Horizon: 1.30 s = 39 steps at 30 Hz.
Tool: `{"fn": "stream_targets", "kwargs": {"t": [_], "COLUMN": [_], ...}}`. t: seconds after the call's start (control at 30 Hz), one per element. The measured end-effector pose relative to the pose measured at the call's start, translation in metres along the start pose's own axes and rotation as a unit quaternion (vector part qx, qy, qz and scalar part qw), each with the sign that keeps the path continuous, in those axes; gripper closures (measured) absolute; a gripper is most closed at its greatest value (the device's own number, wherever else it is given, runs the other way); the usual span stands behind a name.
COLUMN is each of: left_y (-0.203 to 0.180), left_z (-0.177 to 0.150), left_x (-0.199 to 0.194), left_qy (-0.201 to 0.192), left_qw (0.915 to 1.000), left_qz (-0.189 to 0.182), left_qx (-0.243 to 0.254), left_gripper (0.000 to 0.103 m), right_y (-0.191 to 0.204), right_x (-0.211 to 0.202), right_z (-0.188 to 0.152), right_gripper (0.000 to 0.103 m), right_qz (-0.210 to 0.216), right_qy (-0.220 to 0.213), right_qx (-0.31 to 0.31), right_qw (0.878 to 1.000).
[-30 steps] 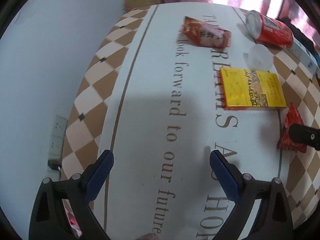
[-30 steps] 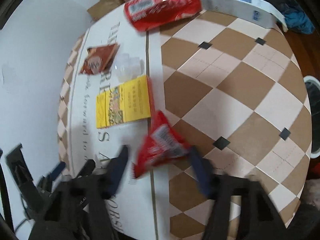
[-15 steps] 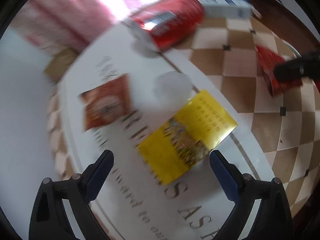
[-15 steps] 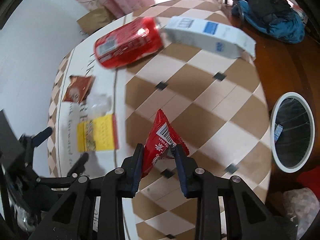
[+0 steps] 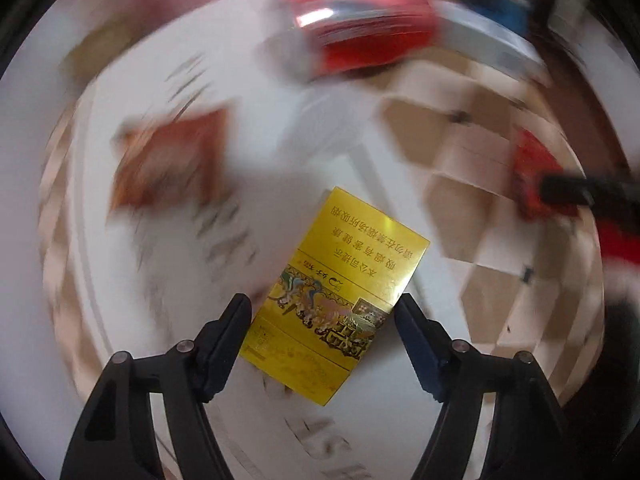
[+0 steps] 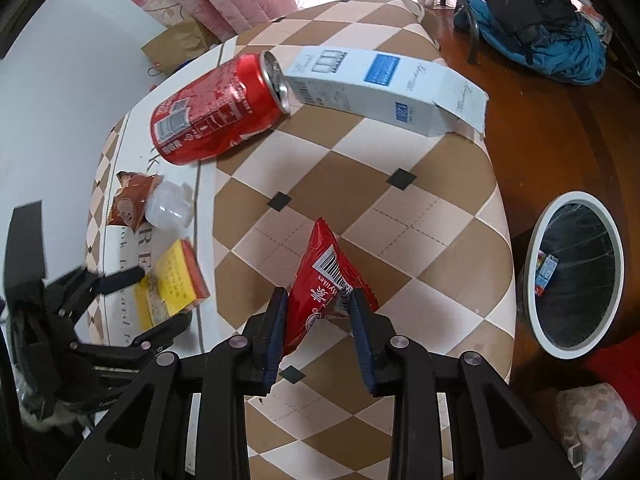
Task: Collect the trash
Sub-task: 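Grasp the red-and-yellow box with the left tool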
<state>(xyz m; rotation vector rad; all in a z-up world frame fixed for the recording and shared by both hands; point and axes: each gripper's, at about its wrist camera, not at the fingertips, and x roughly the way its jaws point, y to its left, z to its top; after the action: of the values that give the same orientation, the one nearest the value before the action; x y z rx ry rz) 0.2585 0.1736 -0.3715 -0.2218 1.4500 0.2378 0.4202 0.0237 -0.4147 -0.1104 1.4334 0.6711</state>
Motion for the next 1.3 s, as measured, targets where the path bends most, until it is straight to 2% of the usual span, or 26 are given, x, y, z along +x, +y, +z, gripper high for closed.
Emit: {"fn": "stream_targets", "kwargs": {"t": [0.03, 0.07, 0.17, 0.23, 0.37, 0.47, 0.5, 0.53, 0.57, 0.6, 0.63, 0.73, 0.8, 0.9, 0.93, 0.97, 1.0, 1.07, 1.1, 1.17, 1.23, 1.3], "left_y": [0.006, 0.012, 0.017, 0.015, -0.001, -0.01, -0.012, -0.005, -0.005, -0.014, -0.017, -0.021, -0.023, -0.007, -0.005, -0.001, 0.001, 0.002, 0.002, -0.002, -0.005, -0.012], "left_z": [-0.005, -0.01, -0.019, -0.022, -0.015, -0.01, -0.008, -0.001, -0.003, -0.001, -0.002, -0.002, -0.01, -0.015, -0.012, -0.01, -0.006, -0.005, -0.004, -0.003, -0.002, -0.004], "left_x": [-0.004, -0.006, -0.016, -0.018, -0.017, -0.02, -0.021, -0.02, -0.023, -0.024, -0.026, -0.025, -0.023, -0.021, -0.022, -0.023, -0.021, -0.022, -0.019, -0.01, 0.0, 0.0], "left_qy": [-0.001, -0.004, -0.035, -0.05, -0.057, -0.059, -0.062, -0.064, -0.07, -0.075, -0.076, -0.074, -0.077, -0.064, -0.056, -0.049, -0.044, -0.039, -0.032, -0.014, 0.006, -0.006], "left_qw": [0.9985, 0.9964, 0.9915, 0.9904, 0.9938, 0.9951, 0.9951, 0.9951, 0.9945, 0.9938, 0.9939, 0.9936, 0.9939, 0.9958, 0.9966, 0.9973, 0.998, 0.9989, 0.9993, 0.9996, 0.9996, 0.9995], "left_qz": [-0.023, -0.033, -0.017, -0.002, 0.021, 0.034, 0.032, 0.028, 0.006, 0.015, 0.019, 0.013, 0.009, -0.015, -0.021, -0.017, -0.008, -0.004, -0.009, -0.023, -0.019, -0.004], "left_qx": [-0.05, -0.077, -0.124, -0.129, -0.093, -0.071, -0.07, -0.07, -0.077, -0.081, -0.078, -0.084, -0.079, -0.064, -0.056, -0.051, -0.045, -0.025, -0.019, 0.003, 0.018, 0.032], "left_gripper": [0.032, 0.032, 0.032, 0.034, 0.029, 0.03, 0.033, 0.048, 0.058, 0.078, 0.09, 0.09, 0.089, 0.08, 0.072, 0.068, 0.059, 0.057, 0.05, 0.029, 0.027, 0.027], "right_y": [-0.002, -0.003, -0.003, -0.001, 0.002, 0.004, 0.005, 0.005, 0.004, 0.004, 0.003, 0.001, 0.0, -0.002, -0.002, -0.002, -0.002, -0.003, -0.003, -0.004, -0.003, -0.003], "right_x": [0.001, 0.002, 0.003, 0.004, 0.003, 0.001, -0.001, -0.002, -0.003, -0.005, -0.007, -0.014, -0.019, -0.024, -0.026, -0.028, -0.029, -0.032, -0.033, -0.035, -0.036, -0.034], "right_z": [-0.001, -0.002, -0.005, -0.006, -0.009, -0.011, -0.012, -0.013, -0.013, -0.014, -0.015, -0.018, -0.021, -0.024, -0.025, -0.026, -0.026, -0.027, -0.026, -0.026, -0.024, -0.022], "right_gripper": [0.07, 0.07, 0.07, 0.07, 0.07, 0.07, 0.07, 0.07, 0.071, 0.071, 0.071, 0.071, 0.071, 0.071, 0.071, 0.071, 0.071, 0.071, 0.071, 0.071, 0.071, 0.071], "right_qz": [0.0, 0.0, 0.0, -0.003, -0.001, 0.001, 0.002, 0.002, 0.002, 0.004, 0.005, 0.01, 0.012, 0.013, 0.014, 0.014, 0.015, 0.017, 0.019, 0.019, 0.018, 0.017], "right_qy": [0.001, 0.001, -0.003, -0.005, -0.003, -0.004, -0.005, -0.007, -0.008, -0.009, -0.01, -0.016, -0.019, -0.02, -0.021, -0.022, -0.023, -0.024, -0.025, -0.028, -0.03, -0.03], "right_qx": [0.001, 0.003, 0.003, -0.001, -0.003, -0.006, -0.007, -0.008, -0.008, -0.007, -0.005, -0.003, -0.003, -0.004, -0.003, -0.003, -0.002, 0.0, 0.002, 0.003, 0.004, 0.007], "right_qw": [1.0, 1.0, 1.0, 1.0, 1.0, 1.0, 1.0, 1.0, 1.0, 1.0, 1.0, 1.0, 1.0, 1.0, 1.0, 1.0, 1.0, 1.0, 1.0, 0.999, 0.999, 0.999]}}
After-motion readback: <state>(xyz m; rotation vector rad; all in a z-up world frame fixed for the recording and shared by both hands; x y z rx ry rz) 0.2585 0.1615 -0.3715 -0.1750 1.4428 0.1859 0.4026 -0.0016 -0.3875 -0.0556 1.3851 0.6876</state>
